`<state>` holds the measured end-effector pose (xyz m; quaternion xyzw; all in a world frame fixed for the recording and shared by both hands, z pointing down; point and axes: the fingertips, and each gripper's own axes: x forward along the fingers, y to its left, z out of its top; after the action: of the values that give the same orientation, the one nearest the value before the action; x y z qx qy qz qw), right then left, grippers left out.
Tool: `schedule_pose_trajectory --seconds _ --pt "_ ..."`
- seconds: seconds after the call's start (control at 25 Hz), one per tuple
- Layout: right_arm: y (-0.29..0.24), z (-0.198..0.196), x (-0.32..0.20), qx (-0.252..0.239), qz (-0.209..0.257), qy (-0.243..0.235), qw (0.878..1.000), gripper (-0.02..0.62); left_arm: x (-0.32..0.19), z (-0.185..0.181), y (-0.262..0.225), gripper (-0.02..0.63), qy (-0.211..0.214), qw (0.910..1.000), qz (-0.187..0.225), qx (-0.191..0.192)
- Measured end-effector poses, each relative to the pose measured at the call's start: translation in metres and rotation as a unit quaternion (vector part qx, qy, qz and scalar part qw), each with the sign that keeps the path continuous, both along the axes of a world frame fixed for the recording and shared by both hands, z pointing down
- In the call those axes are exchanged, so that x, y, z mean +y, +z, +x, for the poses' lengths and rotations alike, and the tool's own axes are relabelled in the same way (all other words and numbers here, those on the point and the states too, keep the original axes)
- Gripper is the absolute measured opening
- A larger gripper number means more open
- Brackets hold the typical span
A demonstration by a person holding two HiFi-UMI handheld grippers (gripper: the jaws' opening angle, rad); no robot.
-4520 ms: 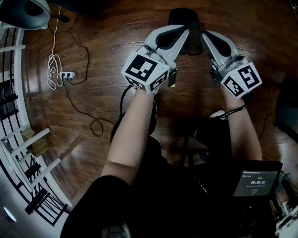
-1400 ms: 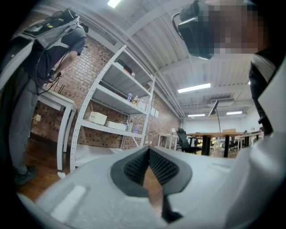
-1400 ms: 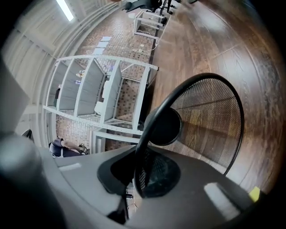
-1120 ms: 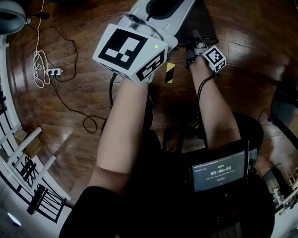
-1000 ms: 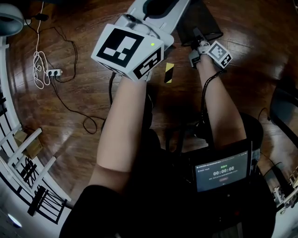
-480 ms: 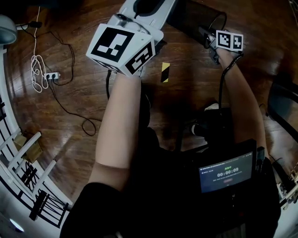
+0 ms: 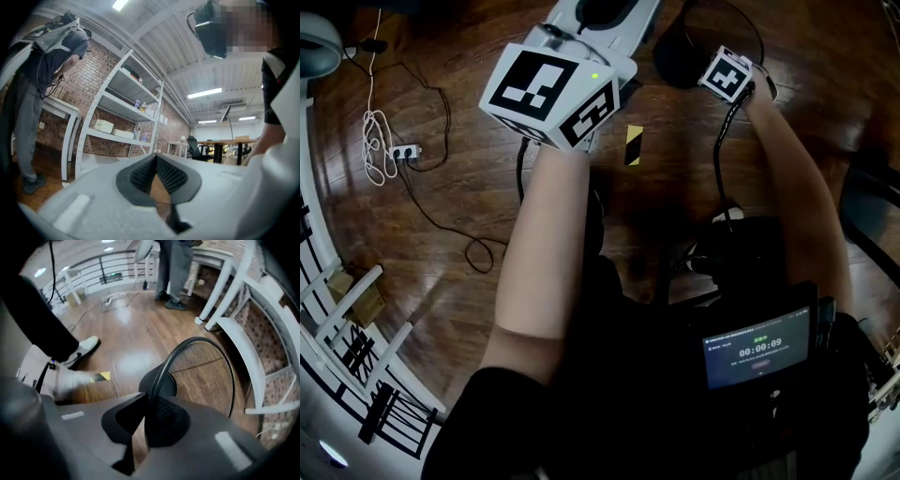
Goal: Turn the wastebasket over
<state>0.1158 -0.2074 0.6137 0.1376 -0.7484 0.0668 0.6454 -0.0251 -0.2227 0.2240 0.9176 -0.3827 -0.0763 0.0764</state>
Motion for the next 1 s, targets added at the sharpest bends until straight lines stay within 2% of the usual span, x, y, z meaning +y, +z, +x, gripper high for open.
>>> schedule_pose_trajectory --seconds 0.16,0.36,0.72,0.76,0.84,1.0 --pt "0.005 -0.021 0.025 0.036 0.015 -0.11 0.993 0.017 0.0 -0.002 0.0 0.003 -0.002 1.0 0.0 0.001" --pt "0.025 -0.026 0.052 0.068 0.015 -0.186 0.98 0.014 0.0 -0.005 -0.004 0.002 -0.003 0.9999 -0.001 0.01" --pt "0.035 -0.018 0.065 0.05 0.002 -0.185 0.982 0.012 0.002 0.002 0.0 0.003 0.005 1.0 -0.004 0.007" --pt "0.036 -0.019 0.066 0.048 0.003 -0.186 0.981 0.022 0.002 0.002 0.001 0.003 0.005 1.0 -0.005 0.005" --pt "0.035 -0.022 0.068 0.035 -0.003 -0.178 0.983 0.122 0.001 0.003 0.003 0.003 0.006 1.0 -0.006 0.001" --pt "0.008 -0.02 0.071 -0.012 -0.004 -0.143 0.99 0.129 0.001 0.006 0.0 0.003 0.011 0.9999 -0.009 -0.008"
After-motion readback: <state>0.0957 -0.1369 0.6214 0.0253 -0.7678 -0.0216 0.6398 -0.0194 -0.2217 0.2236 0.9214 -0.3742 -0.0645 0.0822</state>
